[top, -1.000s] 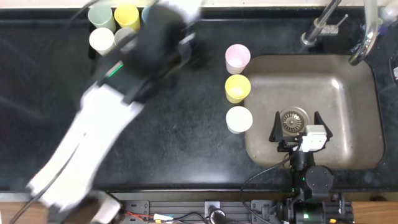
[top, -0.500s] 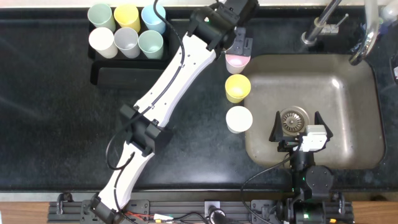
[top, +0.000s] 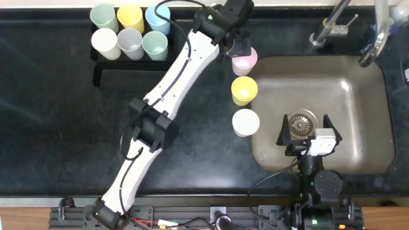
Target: Store Cups
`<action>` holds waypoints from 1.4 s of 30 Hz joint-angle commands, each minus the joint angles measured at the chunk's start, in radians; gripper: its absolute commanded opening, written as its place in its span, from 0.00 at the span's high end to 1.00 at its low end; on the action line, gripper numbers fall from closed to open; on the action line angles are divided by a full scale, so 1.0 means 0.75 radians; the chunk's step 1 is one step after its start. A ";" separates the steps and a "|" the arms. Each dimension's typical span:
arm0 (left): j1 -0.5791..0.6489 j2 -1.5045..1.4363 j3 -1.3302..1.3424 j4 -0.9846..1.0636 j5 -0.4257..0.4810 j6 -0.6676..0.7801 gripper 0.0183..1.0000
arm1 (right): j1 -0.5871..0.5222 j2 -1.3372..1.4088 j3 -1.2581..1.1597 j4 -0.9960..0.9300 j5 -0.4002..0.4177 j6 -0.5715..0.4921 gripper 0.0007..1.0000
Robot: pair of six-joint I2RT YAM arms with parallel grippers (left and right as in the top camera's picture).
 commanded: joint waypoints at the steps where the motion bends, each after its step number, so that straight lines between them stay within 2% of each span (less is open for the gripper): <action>1: -0.008 0.035 0.031 0.002 0.028 -0.046 0.00 | -0.007 -0.007 -0.018 0.007 -0.005 -0.005 0.00; 21: -0.008 0.038 -0.050 -0.028 0.083 -0.046 0.00 | -0.007 -0.007 -0.018 0.007 -0.005 -0.005 0.00; 24: -0.009 0.038 -0.050 -0.022 0.083 -0.046 0.03 | -0.007 -0.007 -0.018 0.007 -0.005 -0.005 0.00; 25: -0.009 0.038 -0.050 -0.023 0.083 -0.046 0.08 | -0.007 -0.007 -0.018 0.007 -0.005 -0.005 0.00; 26: -0.009 0.038 -0.050 -0.023 0.083 -0.046 0.28 | -0.007 -0.007 -0.018 0.007 -0.005 -0.005 0.00; 27: -0.009 0.038 -0.050 -0.023 0.083 -0.046 0.42 | -0.007 -0.007 -0.018 0.007 -0.005 -0.005 0.00; 28: -0.009 0.038 -0.050 -0.022 0.082 -0.046 0.77 | -0.007 -0.007 -0.018 0.007 -0.005 -0.005 0.00; 29: -0.009 0.038 -0.050 -0.023 0.082 -0.046 0.98 | -0.007 -0.007 -0.018 0.007 -0.005 -0.005 0.00; 38: 0.025 0.034 -0.037 -0.019 0.090 -0.046 0.98 | -0.007 -0.007 -0.018 0.007 -0.005 -0.005 0.00; 42: 0.111 -0.036 0.044 -0.044 0.170 -0.046 0.98 | -0.007 -0.007 -0.018 0.007 -0.005 -0.005 0.00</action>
